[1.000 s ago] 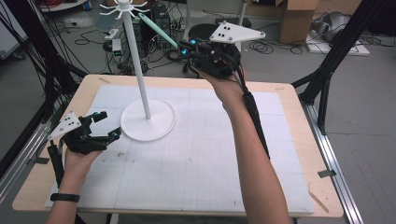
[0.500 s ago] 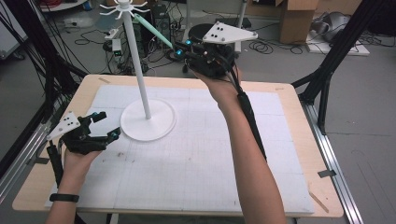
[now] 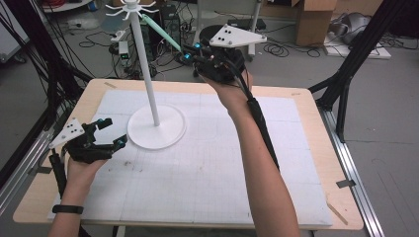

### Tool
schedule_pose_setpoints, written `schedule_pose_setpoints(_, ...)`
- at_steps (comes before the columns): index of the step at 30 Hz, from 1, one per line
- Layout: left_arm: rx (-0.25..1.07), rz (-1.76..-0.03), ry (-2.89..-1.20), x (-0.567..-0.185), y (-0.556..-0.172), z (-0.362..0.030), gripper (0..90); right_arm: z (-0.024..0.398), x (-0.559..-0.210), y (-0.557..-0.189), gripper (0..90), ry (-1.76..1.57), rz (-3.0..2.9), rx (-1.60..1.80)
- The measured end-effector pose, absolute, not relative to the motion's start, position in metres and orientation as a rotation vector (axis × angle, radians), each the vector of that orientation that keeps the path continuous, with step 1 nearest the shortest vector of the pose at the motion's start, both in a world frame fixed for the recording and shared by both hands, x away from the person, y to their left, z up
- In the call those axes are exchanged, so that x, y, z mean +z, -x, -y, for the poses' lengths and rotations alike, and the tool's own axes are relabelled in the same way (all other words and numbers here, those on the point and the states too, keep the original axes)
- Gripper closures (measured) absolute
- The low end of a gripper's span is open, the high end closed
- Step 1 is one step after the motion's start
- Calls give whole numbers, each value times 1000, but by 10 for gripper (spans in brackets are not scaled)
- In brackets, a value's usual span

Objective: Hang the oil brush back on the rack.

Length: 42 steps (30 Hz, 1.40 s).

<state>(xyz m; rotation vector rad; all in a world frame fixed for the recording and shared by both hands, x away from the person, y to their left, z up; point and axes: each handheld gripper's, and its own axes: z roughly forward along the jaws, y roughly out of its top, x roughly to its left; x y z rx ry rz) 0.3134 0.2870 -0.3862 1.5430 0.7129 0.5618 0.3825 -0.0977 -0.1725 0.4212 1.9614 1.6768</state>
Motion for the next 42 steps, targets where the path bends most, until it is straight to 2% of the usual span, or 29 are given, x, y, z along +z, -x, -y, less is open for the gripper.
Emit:
schedule_pose_setpoints(25, 559, -710, -1545, -387, -313, -289, 124, 81, -182, -396, 821, -492, -2028, 1629)
schedule_pose_setpoints(29, 559, -713, -1541, -387, -313, -290, 124, 81, -185, -396, 742, -489, -2047, 1638)
schedule_pose_setpoints(35, 560, -713, -1543, -386, -313, -290, 124, 83, -186, -396, 691, -488, -2065, 1646)
schedule_pose_setpoints(41, 561, -717, -1540, -387, -313, -291, 124, 94, -193, -393, 538, -493, -2097, 1661)
schedule_pose_setpoints(42, 562, -718, -1541, -387, -313, -291, 124, 101, -197, -391, 474, -500, -2102, 1667)
